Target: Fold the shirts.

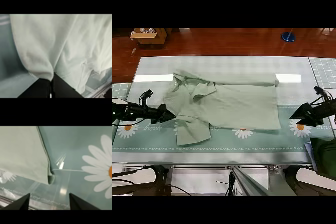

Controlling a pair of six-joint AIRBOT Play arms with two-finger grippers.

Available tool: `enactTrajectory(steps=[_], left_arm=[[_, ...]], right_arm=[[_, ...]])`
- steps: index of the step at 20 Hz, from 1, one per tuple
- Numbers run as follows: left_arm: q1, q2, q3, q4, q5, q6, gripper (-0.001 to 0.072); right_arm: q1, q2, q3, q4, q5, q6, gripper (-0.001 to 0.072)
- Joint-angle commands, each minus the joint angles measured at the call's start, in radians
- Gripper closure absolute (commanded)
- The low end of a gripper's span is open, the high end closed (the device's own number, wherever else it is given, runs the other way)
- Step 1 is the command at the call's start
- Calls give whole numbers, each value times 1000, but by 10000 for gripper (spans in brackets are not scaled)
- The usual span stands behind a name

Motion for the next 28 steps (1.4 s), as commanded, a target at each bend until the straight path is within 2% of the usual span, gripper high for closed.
enactTrajectory(steps=[1,8,11,12,13,14,20,24,28], left_arm=[[6,1,1,-9,-39,21,678],[6,1,3,-9,-48,20,679],[6,1,3,-10,-47,20,679],[6,1,3,-10,-49,20,679],[6,1,4,-10,-56,20,679],[6,1,6,-10,-64,20,679],[6,47,103,-37,-174,32,680],[6,234,274,-168,-230,32,681],[6,484,523,-372,-188,24,680]], right_arm=[[-6,3,-103,50,-53,-5,162],[3,3,-279,178,-219,33,163],[125,3,-312,180,-312,51,172],[173,3,-311,193,-354,60,281],[210,3,-309,224,-393,60,535],[230,3,-303,250,-412,60,677],[221,83,-104,268,-266,20,687],[221,274,127,270,-257,18,687],[221,449,386,270,-311,42,687]])
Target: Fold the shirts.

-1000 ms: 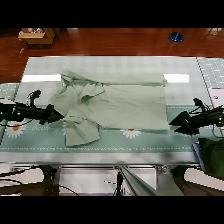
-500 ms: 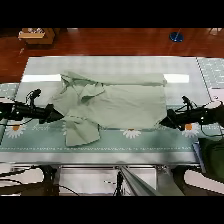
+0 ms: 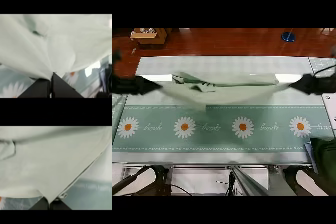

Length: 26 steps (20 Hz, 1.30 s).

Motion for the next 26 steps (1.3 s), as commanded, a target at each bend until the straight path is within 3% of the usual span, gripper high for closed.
enactTrajectory(steps=[1,4,7,10,13,16,18,22,26], left_arm=[[1,215,220,-155,53,-24,680],[1,379,451,-100,196,-101,681],[1,475,704,195,269,-244,681],[1,534,899,456,236,-394,681],[1,562,1017,601,119,-471,681],[1,571,1041,628,-79,-525,682],[1,565,1041,628,-241,-538,682],[1,529,1037,591,-407,-533,681],[1,491,839,463,-430,-512,682]], right_arm=[[1,149,227,2,-72,32,688],[1,221,416,-1,-188,87,688],[1,235,624,-61,-206,135,689],[1,235,811,-203,-168,257,689],[1,239,977,-328,-23,310,688],[1,285,1024,-444,111,344,689],[1,302,1024,-499,272,342,689],[3,273,1018,-566,608,277,689],[37,271,805,-526,605,258,690]])
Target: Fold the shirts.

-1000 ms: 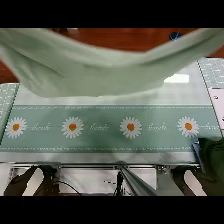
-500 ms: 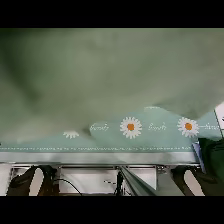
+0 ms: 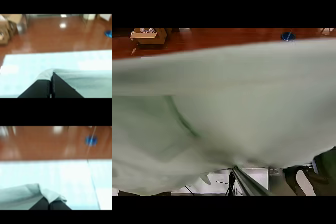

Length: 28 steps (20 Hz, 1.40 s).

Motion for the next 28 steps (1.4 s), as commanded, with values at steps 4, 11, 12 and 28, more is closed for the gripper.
enactTrajectory(steps=[4,11,12,28], left_arm=[[0,-42,-481,-104,-58,77,682],[-124,-276,-824,-105,332,155,683],[-159,-326,-824,-106,427,179,683],[-466,-853,-824,-105,1353,393,681]], right_arm=[[12,-88,-427,-26,40,-63,690],[17,-483,-508,52,-223,-88,689],[17,-526,-508,88,-282,-94,690],[112,-898,-508,249,-1047,-216,689]])
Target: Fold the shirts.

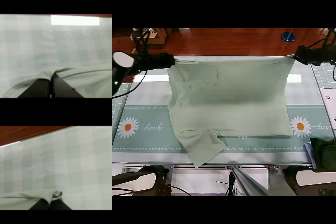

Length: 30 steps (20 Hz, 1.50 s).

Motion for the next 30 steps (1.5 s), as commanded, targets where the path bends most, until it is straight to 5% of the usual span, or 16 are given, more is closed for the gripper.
enactTrajectory(steps=[1,11,18,22,28,29,30], left_arm=[[-51,-86,0,0,193,32,681],[-45,-214,0,0,200,32,680],[23,-149,78,2,-362,23,681],[20,-213,68,39,-444,-79,680],[22,-262,68,71,-488,-112,679],[26,-261,71,71,-495,-113,657],[29,-260,88,73,-528,-112,552]], right_arm=[[50,-74,0,-24,-146,-59,689],[37,-138,0,-147,-64,2,689],[-11,-58,-1,-192,355,18,689],[5,-102,-2,-229,410,19,689],[8,-126,-1,-239,387,29,687],[8,-126,2,-230,394,29,682],[8,-123,13,-232,416,27,623]])
